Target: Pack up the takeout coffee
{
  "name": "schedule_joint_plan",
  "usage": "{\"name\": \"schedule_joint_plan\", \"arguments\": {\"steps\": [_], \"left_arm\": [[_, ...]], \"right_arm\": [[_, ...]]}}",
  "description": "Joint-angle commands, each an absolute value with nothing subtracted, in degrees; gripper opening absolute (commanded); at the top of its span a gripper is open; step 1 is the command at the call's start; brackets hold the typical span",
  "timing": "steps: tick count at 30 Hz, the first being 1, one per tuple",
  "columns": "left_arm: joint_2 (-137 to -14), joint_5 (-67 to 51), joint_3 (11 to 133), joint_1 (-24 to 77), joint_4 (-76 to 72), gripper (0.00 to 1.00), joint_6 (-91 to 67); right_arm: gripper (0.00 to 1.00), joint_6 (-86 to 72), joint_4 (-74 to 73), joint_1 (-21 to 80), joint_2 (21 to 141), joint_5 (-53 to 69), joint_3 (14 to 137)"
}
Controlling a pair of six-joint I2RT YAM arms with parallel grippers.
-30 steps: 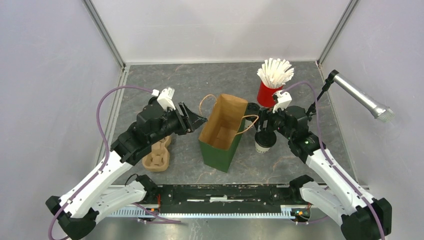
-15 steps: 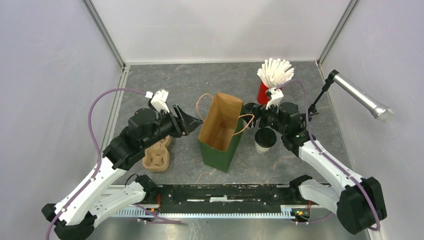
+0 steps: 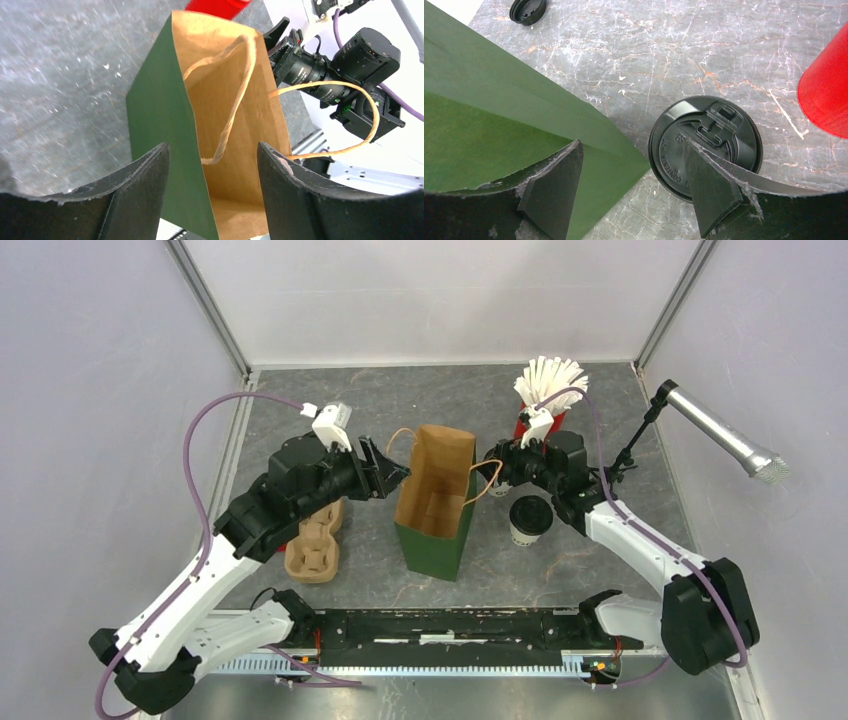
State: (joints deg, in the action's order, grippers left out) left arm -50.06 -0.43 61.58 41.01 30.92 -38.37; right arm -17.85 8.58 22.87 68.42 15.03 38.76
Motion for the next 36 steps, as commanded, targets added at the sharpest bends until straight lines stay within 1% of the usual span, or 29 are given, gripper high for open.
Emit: {"name": "schedule_joint_plan", "arguments": {"steps": [1, 7, 10, 13, 15, 18, 19, 20, 21, 22, 28, 34, 36], "left_arm": [[-51.24, 3.26, 65.91, 41.40, 28.04, 0.72, -29.07], [-51.87, 0.27, 66.25, 41.40, 27.53, 0.72, -29.85], [-51.49, -1.57, 66.36, 41.40, 29.79, 0.75, -30.40], [-49.31, -0.75, 65.84, 41.40, 31.92, 0.77, -31.84], [-47.76, 0.52, 66.43, 41.40, 34.15, 0.80, -32.44], [-46.64, 2.44, 68.96, 41.40, 38.65, 0.85, -32.57], [-46.36, 2.87, 69.91, 41.40, 40.64, 0.90, -32.56], [-46.05, 3.73, 70.48, 41.40, 42.29, 0.99, -32.42], [-45.74, 4.56, 70.94, 41.40, 43.56, 1.00, -32.28], [-45.53, 5.25, 71.40, 41.40, 45.05, 1.00, -32.13], [-44.74, 10.07, 73.98, 41.40, 50.67, 1.00, -30.72], [-44.67, 15.39, 72.89, 41.39, 54.05, 1.00, -27.66], [-45.60, 17.68, 71.91, 41.37, 54.12, 1.00, -25.86]], "right_arm": [[0.80, -16.33, 11.63, 23.01, 70.78, 16.02, 42.40], [0.82, -15.61, 12.43, 23.12, 73.50, 16.71, 43.56], [0.82, -14.63, 11.08, 23.20, 75.18, 17.64, 45.54], [0.83, -13.84, 8.95, 23.13, 75.65, 16.41, 47.52], [0.85, -13.43, 6.25, 23.16, 75.55, 14.95, 49.45], [0.92, -12.52, 2.41, 23.20, 75.23, 12.89, 52.37], [0.93, -11.99, 0.52, 23.19, 75.02, 11.85, 53.27], [0.95, -11.59, -0.61, 23.20, 74.63, 10.61, 54.12], [0.96, -11.28, -2.30, 23.19, 74.27, 9.56, 54.75], [0.98, -10.85, -3.43, 23.21, 73.73, 8.57, 55.26], [0.98, -8.31, -11.22, 23.19, 70.71, 1.24, 61.01], [0.98, -4.88, -21.88, 23.89, 67.15, 0.35, 66.86], [0.98, -3.44, -22.94, 24.21, 64.70, -0.21, 66.85]]}}
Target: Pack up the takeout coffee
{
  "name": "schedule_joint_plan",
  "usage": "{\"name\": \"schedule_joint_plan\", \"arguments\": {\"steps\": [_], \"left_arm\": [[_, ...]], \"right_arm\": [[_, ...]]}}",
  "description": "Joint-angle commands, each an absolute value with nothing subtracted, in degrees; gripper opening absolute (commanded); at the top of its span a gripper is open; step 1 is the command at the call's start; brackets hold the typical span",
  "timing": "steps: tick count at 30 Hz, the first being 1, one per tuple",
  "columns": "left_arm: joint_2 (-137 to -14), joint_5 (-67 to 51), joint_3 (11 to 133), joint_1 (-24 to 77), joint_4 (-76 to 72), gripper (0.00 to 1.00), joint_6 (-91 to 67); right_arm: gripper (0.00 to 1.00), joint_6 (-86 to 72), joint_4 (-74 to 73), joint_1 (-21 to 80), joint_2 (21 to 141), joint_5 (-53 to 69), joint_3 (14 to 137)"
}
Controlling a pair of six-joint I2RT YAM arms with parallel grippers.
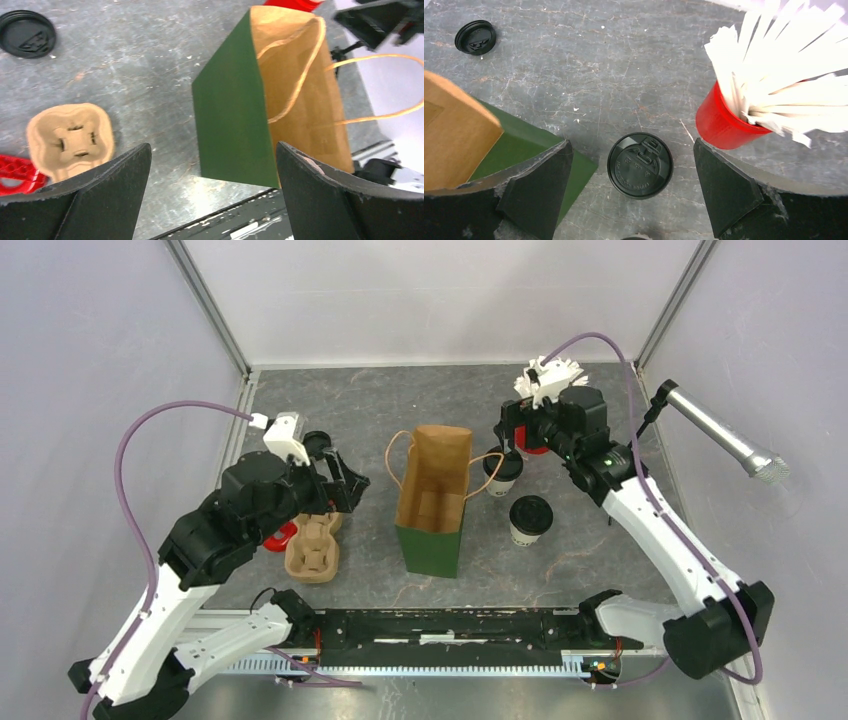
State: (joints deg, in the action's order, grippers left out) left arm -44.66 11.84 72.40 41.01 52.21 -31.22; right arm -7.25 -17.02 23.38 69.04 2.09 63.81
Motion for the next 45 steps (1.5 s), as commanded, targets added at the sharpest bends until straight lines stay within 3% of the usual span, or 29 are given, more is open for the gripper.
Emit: {"name": "schedule_joint_plan", "arguments": {"steps": [1, 6, 13, 16, 19, 23, 27, 34, 45], "left_arm": [[-46.30, 18.60, 71.79, 41.32, 54.14, 1.00, -25.84], [-48.24, 24.29, 68.50, 41.31, 54.08, 1.00, -27.53], [-54.08, 32.38, 69.76, 39.29, 59.50, 1.00, -30.01], [-60.38, 29.72, 72.86, 34.03, 66.06, 0.99, -30.51], [-63.62, 25.01, 72.83, 30.29, 67.59, 0.89, -28.03], [-64.50, 25.66, 68.79, 27.54, 63.21, 0.83, -26.44], [-64.99, 18.03, 63.43, 21.54, 58.82, 0.77, -28.10], [-65.11, 15.63, 57.86, 19.87, 56.98, 0.68, -30.83], [-67.94, 14.59, 59.32, 14.16, 58.11, 0.70, -25.49]], "right_arm": [[0.98, -2.77, -22.73, 24.12, 63.35, 1.10, 66.53], [0.98, -6.24, -14.61, 24.17, 54.99, 1.08, 58.09], [0.98, -8.04, -17.70, 24.07, 50.25, 2.67, 57.26], [0.98, -10.11, -20.76, 24.08, 49.06, 6.21, 58.48], [0.98, -12.45, -25.72, 24.02, 46.90, 6.11, 58.13], [0.98, -13.63, -30.54, 24.12, 44.00, 6.99, 58.65], [0.97, -13.44, -35.90, 24.07, 44.48, 8.61, 63.28], [0.96, -11.51, -40.40, 24.09, 44.91, 10.17, 65.29], [0.96, -7.88, -43.02, 25.35, 47.42, 9.42, 67.26]]}}
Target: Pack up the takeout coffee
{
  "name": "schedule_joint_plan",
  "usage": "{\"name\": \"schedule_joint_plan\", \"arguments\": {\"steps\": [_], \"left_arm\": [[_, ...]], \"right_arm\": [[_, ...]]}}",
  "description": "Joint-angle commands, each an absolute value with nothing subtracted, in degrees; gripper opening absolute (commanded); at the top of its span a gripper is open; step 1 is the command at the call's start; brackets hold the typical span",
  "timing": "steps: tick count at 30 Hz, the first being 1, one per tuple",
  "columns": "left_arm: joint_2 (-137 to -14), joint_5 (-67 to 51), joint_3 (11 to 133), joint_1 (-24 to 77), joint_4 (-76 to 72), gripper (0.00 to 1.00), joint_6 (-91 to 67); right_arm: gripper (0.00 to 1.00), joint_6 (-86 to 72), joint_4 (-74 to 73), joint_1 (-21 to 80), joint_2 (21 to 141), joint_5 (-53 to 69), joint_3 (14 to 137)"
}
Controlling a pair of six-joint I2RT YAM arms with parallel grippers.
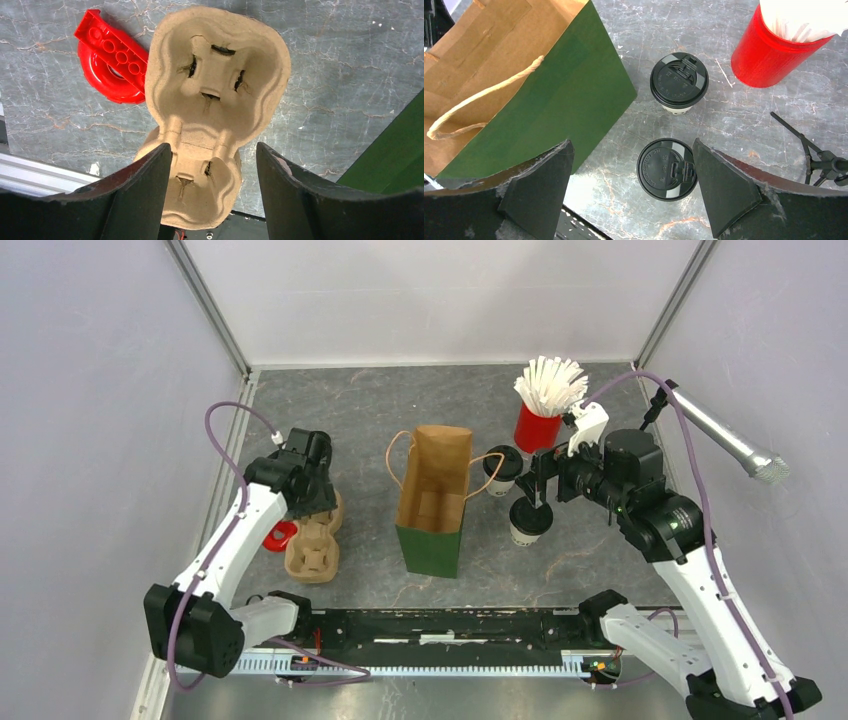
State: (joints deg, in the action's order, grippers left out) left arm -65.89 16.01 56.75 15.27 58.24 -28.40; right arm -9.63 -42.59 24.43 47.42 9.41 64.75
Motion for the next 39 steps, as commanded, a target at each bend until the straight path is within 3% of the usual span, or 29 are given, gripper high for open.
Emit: {"name": "schedule_joint_plan", "arguments": {"steps": [1, 7, 12, 39], "left_arm": [[-68.44, 14.36, 59.33, 14.06, 58.12, 0.70, -25.42], [-72.63, 12.46, 60.50, 11.02, 60.09, 0.67, -24.17], [-74.83, 6.42, 60.81, 7.97, 60.76, 0.54, -21.28], [-80.75, 5.31, 61.87, 6.59, 64.16, 0.54, -16.50]], "right_arm": [[0.96, -8.04, -42.79, 25.39, 47.52, 9.39, 67.03], [0.96, -8.43, -42.24, 25.40, 48.10, 8.10, 67.27], [0.97, -7.92, -42.73, 25.36, 48.03, 6.08, 68.65], [0.97, -8.25, -43.42, 25.40, 47.69, 3.98, 69.19]]}}
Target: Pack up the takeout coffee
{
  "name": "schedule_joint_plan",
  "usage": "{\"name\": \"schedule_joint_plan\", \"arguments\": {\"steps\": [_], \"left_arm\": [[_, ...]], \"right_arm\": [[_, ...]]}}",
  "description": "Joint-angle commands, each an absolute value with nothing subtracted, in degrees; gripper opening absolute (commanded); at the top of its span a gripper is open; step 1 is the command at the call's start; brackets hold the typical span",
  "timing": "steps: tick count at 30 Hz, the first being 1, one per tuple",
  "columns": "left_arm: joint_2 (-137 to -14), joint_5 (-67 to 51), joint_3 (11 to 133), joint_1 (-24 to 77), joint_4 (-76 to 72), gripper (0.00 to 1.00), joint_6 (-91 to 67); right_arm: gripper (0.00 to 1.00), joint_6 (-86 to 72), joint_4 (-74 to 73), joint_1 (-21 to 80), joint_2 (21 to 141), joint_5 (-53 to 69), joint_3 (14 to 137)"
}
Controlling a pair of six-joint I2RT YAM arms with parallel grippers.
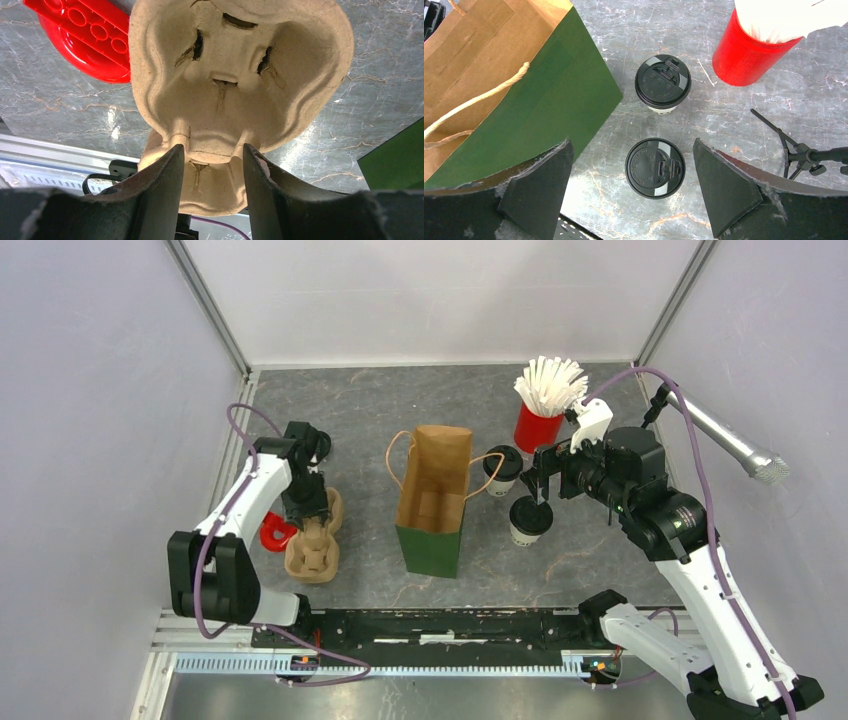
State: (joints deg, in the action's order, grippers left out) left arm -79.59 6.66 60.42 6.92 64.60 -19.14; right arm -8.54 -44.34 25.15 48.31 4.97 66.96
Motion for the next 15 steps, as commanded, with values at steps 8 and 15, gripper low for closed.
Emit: {"name": "schedule_joint_plan", "arguments": {"steps": [8, 15], "left_arm": [[-82.66, 4.95, 62.14, 6.60, 62.98, 0.53, -16.44], [-83.50, 4.75, 62.31, 6.59, 62.75, 0.50, -16.00]], "right_arm": [[0.97, -8.05, -43.15, 25.39, 47.66, 3.29, 69.18], [0.97, -7.58, -43.40, 25.40, 48.08, 2.79, 69.22]]}}
